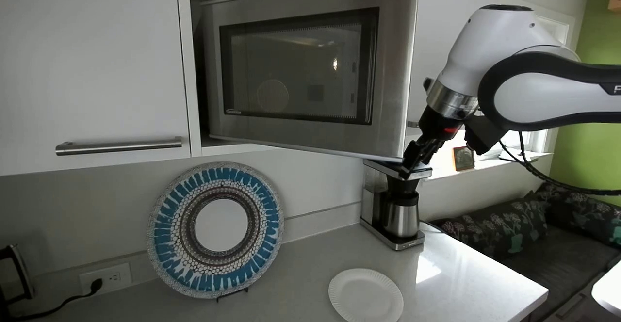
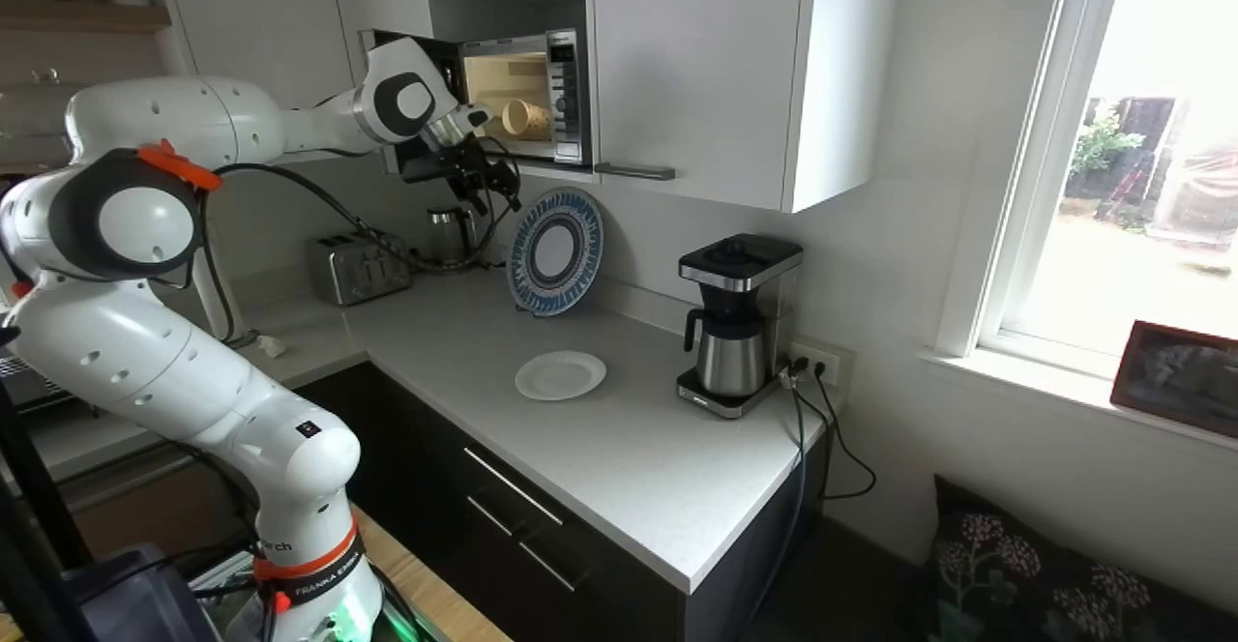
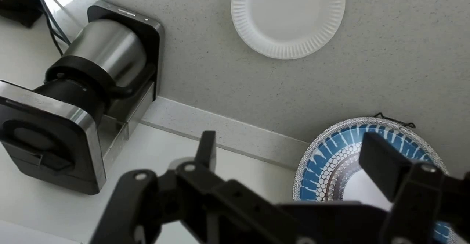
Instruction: Pick up the paper cup from the microwave and put it on the kitchen counter
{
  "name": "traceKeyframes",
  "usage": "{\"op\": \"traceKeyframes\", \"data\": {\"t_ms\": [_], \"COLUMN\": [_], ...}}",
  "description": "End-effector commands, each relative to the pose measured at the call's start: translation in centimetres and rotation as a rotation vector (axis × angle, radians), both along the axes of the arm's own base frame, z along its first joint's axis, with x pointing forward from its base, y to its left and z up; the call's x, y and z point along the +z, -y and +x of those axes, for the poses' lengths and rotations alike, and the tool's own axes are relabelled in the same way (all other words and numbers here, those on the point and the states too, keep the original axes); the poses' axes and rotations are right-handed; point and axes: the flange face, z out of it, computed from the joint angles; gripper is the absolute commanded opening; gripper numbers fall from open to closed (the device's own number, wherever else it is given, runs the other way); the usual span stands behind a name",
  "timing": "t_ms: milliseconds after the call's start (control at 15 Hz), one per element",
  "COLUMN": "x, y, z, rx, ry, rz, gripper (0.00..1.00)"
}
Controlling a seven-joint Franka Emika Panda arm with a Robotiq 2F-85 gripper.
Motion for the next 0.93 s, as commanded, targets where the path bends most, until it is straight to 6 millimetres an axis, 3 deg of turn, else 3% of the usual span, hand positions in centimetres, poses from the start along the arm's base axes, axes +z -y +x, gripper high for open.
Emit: {"op": "traceKeyframes", "data": {"t_ms": [0,333,467,800,867], "x": [0.8,3.8,4.3,4.8,4.4], "y": [0.2,0.7,-0.1,-3.6,-2.5], "z": [0.7,4.0,5.1,5.4,5.3], "rx": [0.035,0.218,0.249,0.161,0.195], "ry": [0.061,0.314,0.345,0.291,0.303], "rz": [0.020,0.060,0.100,0.137,0.133], "gripper": [1.00,1.00,1.00,1.00,1.00]}}
